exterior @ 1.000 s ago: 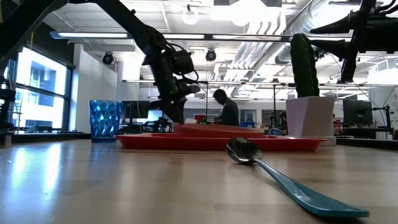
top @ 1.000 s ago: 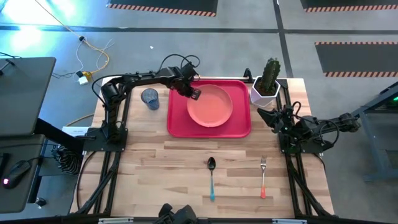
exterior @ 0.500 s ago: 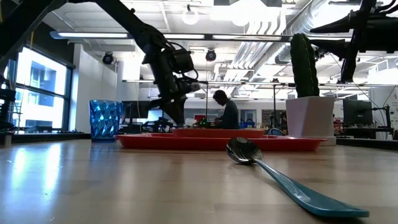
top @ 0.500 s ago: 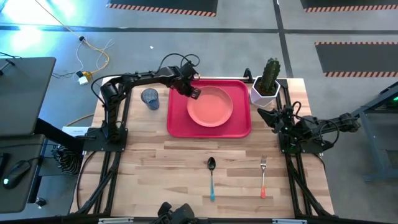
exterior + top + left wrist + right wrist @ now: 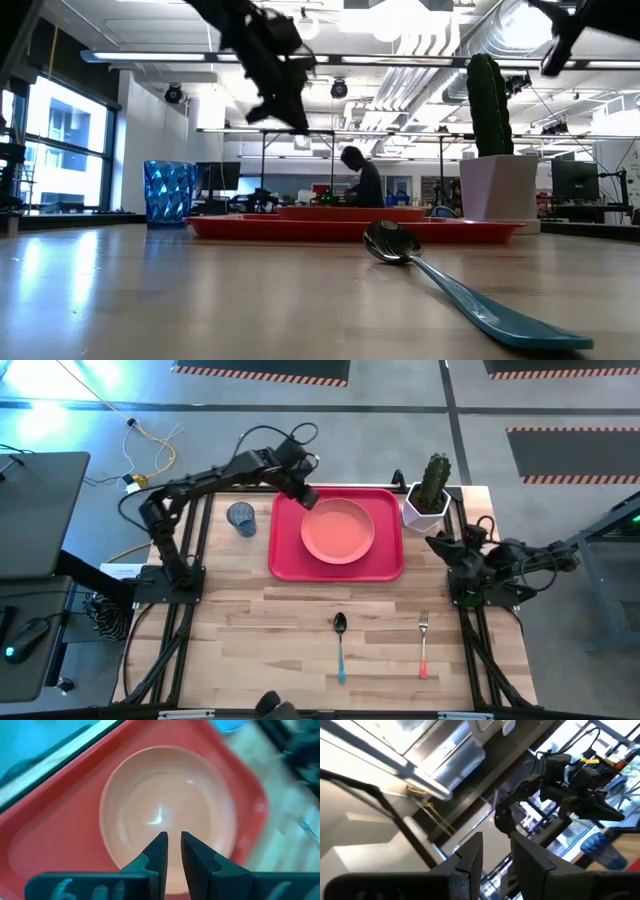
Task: Pick and place plate/cup/fork/spoon on tray
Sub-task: Put the white orange fork on the right side of the orange plate
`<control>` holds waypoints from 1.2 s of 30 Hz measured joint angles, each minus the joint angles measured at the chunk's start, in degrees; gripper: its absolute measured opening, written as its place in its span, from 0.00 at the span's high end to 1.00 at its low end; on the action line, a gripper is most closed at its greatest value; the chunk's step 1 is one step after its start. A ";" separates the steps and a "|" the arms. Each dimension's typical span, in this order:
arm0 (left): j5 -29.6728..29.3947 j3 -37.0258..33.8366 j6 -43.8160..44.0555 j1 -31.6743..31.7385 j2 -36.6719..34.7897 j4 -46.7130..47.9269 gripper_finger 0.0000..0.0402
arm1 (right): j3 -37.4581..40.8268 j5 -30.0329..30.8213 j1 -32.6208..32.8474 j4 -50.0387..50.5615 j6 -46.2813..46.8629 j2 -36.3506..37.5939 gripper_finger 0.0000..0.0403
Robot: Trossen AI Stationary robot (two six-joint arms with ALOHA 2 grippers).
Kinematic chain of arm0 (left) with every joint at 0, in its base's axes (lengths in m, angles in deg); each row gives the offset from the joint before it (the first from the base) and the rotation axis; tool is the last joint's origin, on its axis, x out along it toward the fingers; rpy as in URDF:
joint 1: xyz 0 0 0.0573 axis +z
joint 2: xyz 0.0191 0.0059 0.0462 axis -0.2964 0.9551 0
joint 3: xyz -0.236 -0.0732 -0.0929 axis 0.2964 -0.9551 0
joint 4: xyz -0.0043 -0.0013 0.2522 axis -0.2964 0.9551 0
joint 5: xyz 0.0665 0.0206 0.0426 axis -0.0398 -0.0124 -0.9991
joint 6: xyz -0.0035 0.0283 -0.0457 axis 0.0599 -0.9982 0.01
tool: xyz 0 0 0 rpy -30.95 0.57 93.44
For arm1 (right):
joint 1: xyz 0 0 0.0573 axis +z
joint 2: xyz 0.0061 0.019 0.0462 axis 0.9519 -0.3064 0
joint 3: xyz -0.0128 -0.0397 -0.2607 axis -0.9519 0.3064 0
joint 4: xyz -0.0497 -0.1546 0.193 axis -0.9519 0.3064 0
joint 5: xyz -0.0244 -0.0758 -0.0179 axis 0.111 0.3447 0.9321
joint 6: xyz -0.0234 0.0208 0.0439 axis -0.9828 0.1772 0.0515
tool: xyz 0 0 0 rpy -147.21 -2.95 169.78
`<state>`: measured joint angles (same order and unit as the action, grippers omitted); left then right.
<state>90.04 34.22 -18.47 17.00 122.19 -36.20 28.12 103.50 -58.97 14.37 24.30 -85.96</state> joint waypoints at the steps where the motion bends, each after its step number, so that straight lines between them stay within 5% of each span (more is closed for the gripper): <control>1: 0.62 0.00 -1.01 -0.12 -1.38 0.85 0.89 | -2.16 -0.79 0.00 2.43 0.02 -0.80 0.77; 6: 0.71 0.00 -3.80 -1.45 -7.70 2.56 0.89 | -15.26 -0.81 -0.01 20.86 4.31 -7.96 0.77; 14: 0.42 0.00 -5.73 -3.95 -13.90 4.22 0.89 | -30.58 -5.72 -0.02 49.77 26.92 -25.11 0.77; 25: 0.23 -0.04 -8.14 -8.87 -14.65 8.02 0.89 | -34.37 -18.43 4.00 52.39 47.04 -45.64 0.77; 36: 0.27 -0.07 -9.10 -14.27 -14.65 10.66 0.89 | -34.76 -18.30 15.33 56.01 67.64 -55.38 0.77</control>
<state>90.31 34.16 -27.57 2.73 107.54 -25.54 -6.65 85.20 -43.64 70.38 91.94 -141.34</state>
